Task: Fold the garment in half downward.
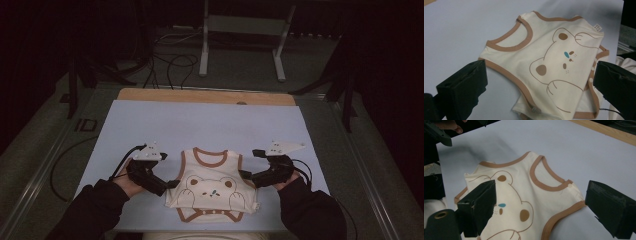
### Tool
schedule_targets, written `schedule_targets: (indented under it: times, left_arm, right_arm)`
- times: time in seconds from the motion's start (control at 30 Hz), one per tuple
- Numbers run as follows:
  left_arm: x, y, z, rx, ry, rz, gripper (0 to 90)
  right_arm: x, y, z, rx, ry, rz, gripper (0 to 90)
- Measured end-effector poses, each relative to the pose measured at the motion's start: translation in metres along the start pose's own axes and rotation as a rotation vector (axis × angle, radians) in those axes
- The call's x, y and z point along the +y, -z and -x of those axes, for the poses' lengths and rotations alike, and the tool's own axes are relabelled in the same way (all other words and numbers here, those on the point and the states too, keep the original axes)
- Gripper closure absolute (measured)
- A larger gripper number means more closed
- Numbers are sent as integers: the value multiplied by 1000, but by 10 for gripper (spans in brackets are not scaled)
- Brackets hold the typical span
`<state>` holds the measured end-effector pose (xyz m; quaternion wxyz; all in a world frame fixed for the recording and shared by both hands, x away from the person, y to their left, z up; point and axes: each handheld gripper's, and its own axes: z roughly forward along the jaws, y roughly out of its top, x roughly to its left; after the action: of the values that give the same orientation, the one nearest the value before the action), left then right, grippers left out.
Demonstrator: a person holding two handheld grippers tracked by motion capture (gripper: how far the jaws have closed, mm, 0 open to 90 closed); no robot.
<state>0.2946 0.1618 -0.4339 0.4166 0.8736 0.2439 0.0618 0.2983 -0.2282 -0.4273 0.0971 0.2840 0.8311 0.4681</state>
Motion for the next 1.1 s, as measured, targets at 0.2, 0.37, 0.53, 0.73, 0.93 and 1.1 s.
schedule_targets:
  times: [0.2,0.37,0.53,0.73,0.93,1.1]
  left_arm:
    - [4,-4,-7,2,-1,11,0]
    - [8,-12,-16,12,4,-4,0]
    - [10,-20,-21,14,-12,-24,0]
    - [13,-28,-29,10,-12,-27,0]
    - [14,-37,-35,7,-19,-38,1]
    - [13,-52,-42,6,-31,-55,8]
  right_arm:
    - [2,-8,7,1,8,-5,102]
    - [4,-13,12,-5,-3,-7,103]
    - [6,-17,16,-7,8,2,106]
    - [7,-23,24,8,1,-1,106]
    - [4,-32,29,23,-12,-42,117]
    - [-1,-42,31,7,4,-86,111]
